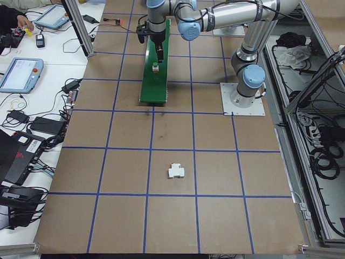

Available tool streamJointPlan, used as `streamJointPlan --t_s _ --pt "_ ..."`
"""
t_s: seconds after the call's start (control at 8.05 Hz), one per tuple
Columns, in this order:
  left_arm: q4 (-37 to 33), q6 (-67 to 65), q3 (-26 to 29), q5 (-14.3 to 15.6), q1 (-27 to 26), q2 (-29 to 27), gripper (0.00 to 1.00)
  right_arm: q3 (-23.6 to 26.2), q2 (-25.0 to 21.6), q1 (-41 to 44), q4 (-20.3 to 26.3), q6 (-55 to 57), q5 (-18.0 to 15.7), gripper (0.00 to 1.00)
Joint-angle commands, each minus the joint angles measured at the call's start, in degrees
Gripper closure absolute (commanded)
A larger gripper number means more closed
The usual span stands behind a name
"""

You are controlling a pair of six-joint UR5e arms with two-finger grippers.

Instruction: Move button from left to right

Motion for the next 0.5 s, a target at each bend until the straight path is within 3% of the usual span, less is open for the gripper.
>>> streamJointPlan --t_s 0.0,0.12,0.37 --pt "2.6 -0.2 0.2 0.2 0.0 0.2 0.00 0.2 4.4 1.5 -6.0 0.5 4.2 0.00" --pt "3.0 -0.1 0.2 0.0 0.1 0.5 0.00 0.2 5.3 2.5 -8.9 0.6 6.6 0.00" --pt "2.9 0.1 0.2 0.2 0.1 0.3 0.00 0.3 9.7 5.9 -12.5 0.6 7.0 0.00"
